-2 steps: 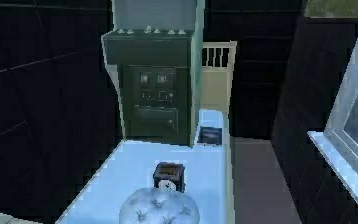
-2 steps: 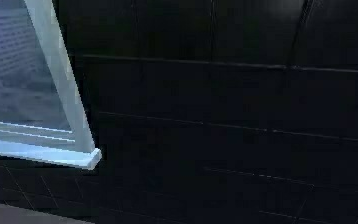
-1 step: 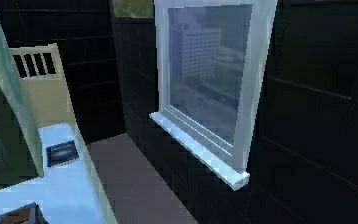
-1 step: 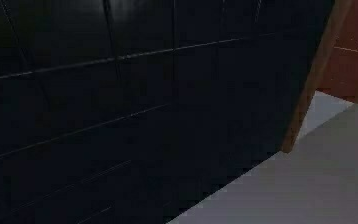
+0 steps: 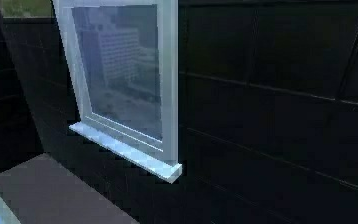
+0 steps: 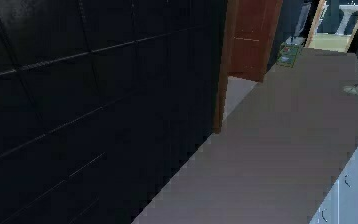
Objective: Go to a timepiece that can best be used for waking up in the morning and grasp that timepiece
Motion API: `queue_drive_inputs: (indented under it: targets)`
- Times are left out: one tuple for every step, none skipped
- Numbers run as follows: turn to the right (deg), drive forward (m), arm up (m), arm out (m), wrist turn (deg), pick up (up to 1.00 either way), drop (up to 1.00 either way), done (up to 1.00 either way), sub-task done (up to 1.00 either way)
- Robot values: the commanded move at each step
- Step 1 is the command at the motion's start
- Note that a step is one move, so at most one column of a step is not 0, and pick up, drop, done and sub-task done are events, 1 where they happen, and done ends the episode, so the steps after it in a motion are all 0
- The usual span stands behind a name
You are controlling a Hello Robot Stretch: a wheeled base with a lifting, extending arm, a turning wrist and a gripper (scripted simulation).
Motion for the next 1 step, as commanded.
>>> queue_drive_inputs:
  targets:
    - [0.0, 0.30, 0.00, 0.00, 0.0, 0.00, 0.00, 0.00, 0.00]
